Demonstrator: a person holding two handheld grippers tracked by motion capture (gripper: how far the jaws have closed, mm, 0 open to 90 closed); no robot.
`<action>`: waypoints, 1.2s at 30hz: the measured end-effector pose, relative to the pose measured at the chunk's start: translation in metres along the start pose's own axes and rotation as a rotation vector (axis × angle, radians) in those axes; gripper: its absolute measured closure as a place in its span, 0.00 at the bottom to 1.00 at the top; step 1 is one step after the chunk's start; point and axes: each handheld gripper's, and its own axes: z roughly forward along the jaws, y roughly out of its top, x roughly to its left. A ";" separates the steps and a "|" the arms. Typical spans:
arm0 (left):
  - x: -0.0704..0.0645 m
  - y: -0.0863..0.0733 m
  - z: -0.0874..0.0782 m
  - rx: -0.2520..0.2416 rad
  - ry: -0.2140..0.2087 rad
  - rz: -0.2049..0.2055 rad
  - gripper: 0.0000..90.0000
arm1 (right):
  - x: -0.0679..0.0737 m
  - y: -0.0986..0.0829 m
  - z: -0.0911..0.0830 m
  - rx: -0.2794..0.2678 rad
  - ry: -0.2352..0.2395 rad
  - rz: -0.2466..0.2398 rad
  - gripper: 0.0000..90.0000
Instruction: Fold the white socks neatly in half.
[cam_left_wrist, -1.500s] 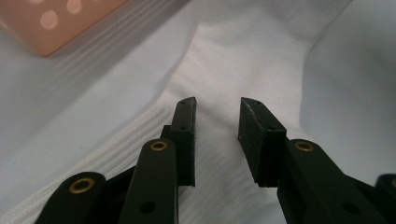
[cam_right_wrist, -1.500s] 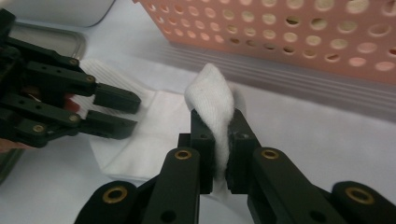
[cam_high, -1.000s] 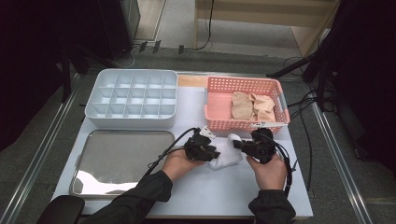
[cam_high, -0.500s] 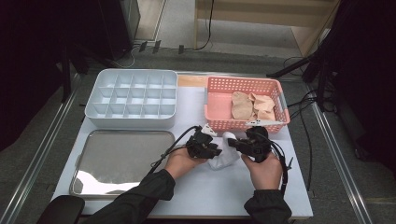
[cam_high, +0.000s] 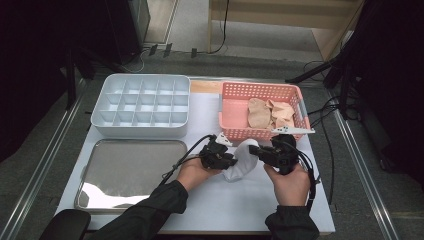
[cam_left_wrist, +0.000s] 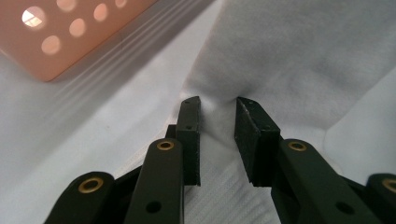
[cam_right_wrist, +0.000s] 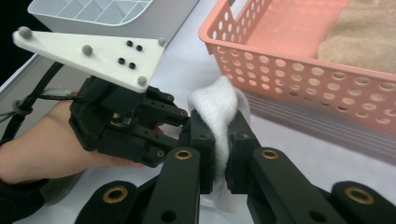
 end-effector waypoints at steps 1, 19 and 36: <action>0.000 0.000 0.000 -0.001 -0.002 -0.007 0.81 | 0.001 0.000 0.000 -0.003 0.002 -0.005 0.95; -0.008 -0.013 -0.014 -0.005 -0.043 -0.043 0.76 | 0.010 0.002 0.006 0.003 -0.031 -0.027 0.95; 0.019 -0.021 -0.078 -0.062 0.011 -0.066 0.71 | 0.015 0.001 0.030 0.044 -0.026 -0.038 0.95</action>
